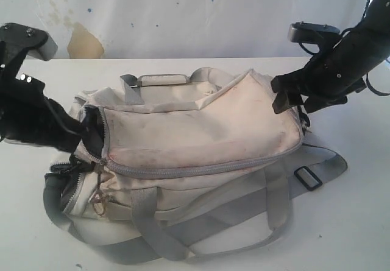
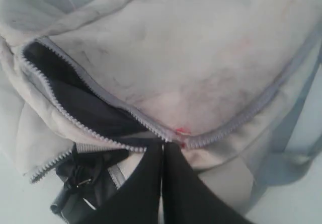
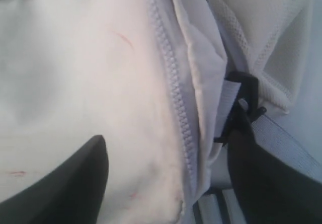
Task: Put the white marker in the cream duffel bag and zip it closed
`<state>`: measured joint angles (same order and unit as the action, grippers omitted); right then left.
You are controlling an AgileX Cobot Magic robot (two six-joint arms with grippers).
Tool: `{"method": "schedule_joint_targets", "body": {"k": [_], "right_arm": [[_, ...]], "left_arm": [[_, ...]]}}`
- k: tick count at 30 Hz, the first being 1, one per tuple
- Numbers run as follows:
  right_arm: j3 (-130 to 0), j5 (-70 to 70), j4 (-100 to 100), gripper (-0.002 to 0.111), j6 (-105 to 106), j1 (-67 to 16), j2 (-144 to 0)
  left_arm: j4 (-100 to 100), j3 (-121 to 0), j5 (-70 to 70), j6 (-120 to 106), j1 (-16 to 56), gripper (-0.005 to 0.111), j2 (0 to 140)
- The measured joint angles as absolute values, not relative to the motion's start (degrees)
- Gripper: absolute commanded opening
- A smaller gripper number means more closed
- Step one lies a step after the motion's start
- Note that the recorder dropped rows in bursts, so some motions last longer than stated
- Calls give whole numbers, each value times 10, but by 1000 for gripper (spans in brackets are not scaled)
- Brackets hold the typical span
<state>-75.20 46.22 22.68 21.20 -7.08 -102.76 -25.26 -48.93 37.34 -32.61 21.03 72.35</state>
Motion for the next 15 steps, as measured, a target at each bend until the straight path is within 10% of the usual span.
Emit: {"method": "schedule_joint_targets", "body": {"k": [7, 15], "right_arm": [[-752, 491, 306, 58, 274, -71, -1002], [-752, 517, 329, 58, 323, -103, -1000]], "left_arm": [[-250, -478, 419, -358, 210, 39, 723], [-256, -409, 338, -358, 210, 49, 722]]}}
